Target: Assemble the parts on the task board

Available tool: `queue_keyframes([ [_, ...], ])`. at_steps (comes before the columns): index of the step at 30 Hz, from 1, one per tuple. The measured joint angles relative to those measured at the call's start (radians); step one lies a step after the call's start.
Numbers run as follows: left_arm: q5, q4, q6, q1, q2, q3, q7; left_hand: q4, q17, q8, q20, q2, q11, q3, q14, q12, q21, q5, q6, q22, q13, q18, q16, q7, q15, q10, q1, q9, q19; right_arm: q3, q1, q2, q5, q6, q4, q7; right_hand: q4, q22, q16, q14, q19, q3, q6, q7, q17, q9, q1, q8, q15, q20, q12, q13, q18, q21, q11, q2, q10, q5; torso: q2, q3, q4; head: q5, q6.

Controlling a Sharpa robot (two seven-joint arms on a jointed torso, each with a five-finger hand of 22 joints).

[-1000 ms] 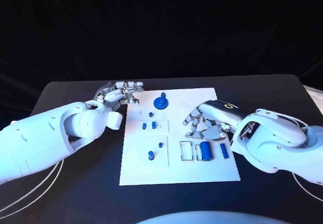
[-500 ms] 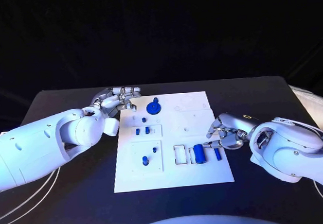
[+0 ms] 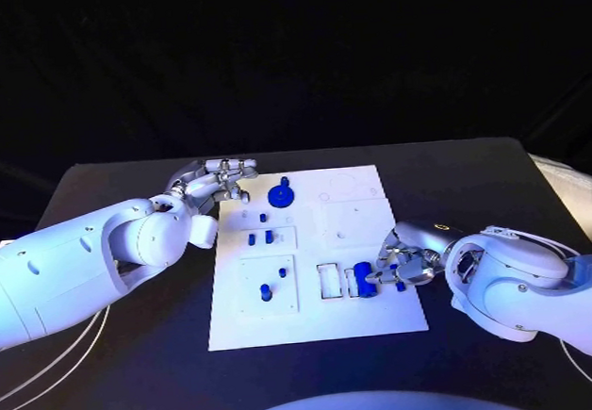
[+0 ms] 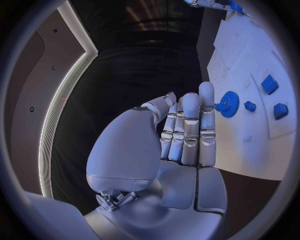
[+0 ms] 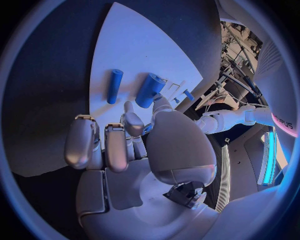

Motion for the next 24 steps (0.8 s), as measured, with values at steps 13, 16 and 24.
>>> queue_keyframes([
  [13,0.0,0.0,0.0,-0.002,-0.001,0.0,0.0,0.0,0.0,0.0,0.0,0.0,0.0,0.0,0.0,0.0,0.0,0.0,0.0,0.0,0.0,0.0,0.0,0.0,0.0,0.0,0.0,0.0,0.0,0.005,-0.024,0.046,-0.005,0.005,-0.017,-0.009,-0.003,0.002,0.004,0.0,0.0,-0.008,0.0,0.0,0.006,0.009,0.003,0.016,0.0,0.0,0.009,0.017,0.0,0.0,0.0,0.003,0.0,0.008,0.001,0.0004,0.0,-0.003,-0.01],
  [16,0.0,0.0,0.0,-0.002,-0.002,0.0,0.0,0.0,0.0,0.0,0.0,0.0,0.0,0.0,0.0,0.0,0.0,0.0,0.0,0.0,0.0,0.0,0.0,0.0,0.0,0.0,0.0,0.0,0.0,0.005,-0.026,0.053,-0.007,0.005,-0.016,-0.007,-0.006,0.004,0.004,0.0,0.0,-0.011,0.002,-0.002,0.007,0.009,0.011,0.02,0.0,0.0,0.009,0.023,0.0,0.0,0.0,0.011,0.0,0.008,0.001,0.0,0.0,-0.003,-0.01],
  [24,0.0,0.0,0.0,-0.002,-0.003,0.0,-0.001,0.0,0.0,0.0,0.0,0.0,0.0,0.0,0.0,0.0,0.0,0.0,0.0,0.0,0.0,0.0,0.0,0.0,0.0,0.0,0.0,0.0,0.0,0.005,-0.029,0.055,-0.016,0.003,-0.016,-0.006,-0.017,0.01,0.008,0.0,0.003,-0.006,0.027,-0.016,0.015,0.029,0.061,0.04,0.0,-0.003,0.029,0.054,0.0,0.005,-0.013,0.052,0.013,0.015,0.001,-0.0008,0.0,0.0,-0.013],
])
